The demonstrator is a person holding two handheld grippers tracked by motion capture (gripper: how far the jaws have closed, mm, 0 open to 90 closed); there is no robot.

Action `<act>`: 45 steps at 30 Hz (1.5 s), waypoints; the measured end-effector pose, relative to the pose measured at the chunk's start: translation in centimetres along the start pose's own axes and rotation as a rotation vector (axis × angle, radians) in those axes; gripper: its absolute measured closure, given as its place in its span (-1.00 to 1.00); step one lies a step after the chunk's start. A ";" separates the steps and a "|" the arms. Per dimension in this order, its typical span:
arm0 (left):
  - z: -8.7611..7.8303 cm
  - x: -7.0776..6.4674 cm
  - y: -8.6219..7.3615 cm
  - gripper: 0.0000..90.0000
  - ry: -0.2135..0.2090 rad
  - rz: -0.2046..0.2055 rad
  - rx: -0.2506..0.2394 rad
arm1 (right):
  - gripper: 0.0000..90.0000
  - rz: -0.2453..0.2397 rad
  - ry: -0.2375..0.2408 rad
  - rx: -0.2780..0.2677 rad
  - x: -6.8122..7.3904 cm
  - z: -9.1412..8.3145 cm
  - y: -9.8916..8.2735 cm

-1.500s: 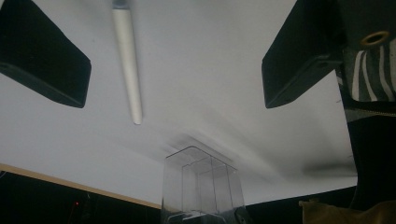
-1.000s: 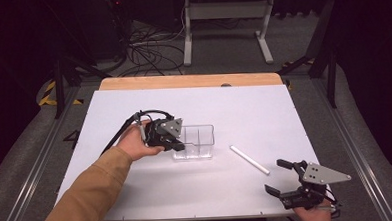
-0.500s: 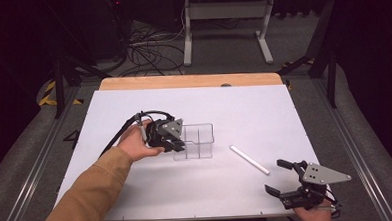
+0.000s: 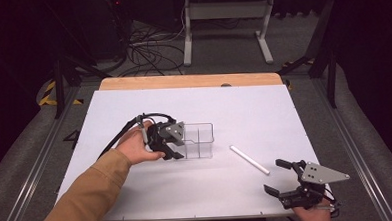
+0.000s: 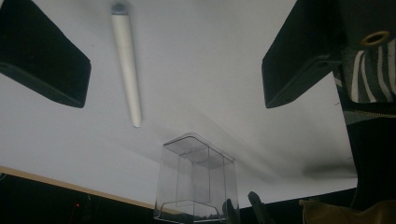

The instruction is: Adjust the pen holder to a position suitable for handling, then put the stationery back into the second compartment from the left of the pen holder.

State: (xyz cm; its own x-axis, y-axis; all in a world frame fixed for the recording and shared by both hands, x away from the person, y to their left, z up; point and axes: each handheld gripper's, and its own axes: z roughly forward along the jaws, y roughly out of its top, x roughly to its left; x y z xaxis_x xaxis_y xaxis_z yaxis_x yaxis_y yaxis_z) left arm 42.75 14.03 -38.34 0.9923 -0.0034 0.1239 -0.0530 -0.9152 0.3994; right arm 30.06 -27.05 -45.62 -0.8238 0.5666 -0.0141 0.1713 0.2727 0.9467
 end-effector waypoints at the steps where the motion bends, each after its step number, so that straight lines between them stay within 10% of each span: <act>1: 0.1 -0.1 0.1 0.17 0.013 0.005 0.011 | -0.81 -0.001 0.001 0.000 0.0 0.0 0.0; 13: -2.1 -0.4 0.3 0.00 0.046 -0.024 -0.042 | -0.81 -0.004 0.010 0.000 -0.1 0.2 0.1; 28: -7.6 -2.5 -2.2 -0.44 0.087 -0.159 -0.363 | -0.82 -0.008 0.004 0.001 -0.1 0.5 0.4; 45: -9.0 -6.7 -6.1 -0.56 0.225 -0.285 -0.563 | -0.89 -0.021 -0.012 -0.001 -0.2 0.9 1.1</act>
State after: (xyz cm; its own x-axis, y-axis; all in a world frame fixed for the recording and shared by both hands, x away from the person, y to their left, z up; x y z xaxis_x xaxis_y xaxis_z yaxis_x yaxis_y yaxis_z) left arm 35.38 23.32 -33.43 0.9317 0.3476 0.1058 0.0968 -0.5181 0.8498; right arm 30.88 -26.10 -44.84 -0.8205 0.5703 -0.0381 0.1534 0.2839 0.9465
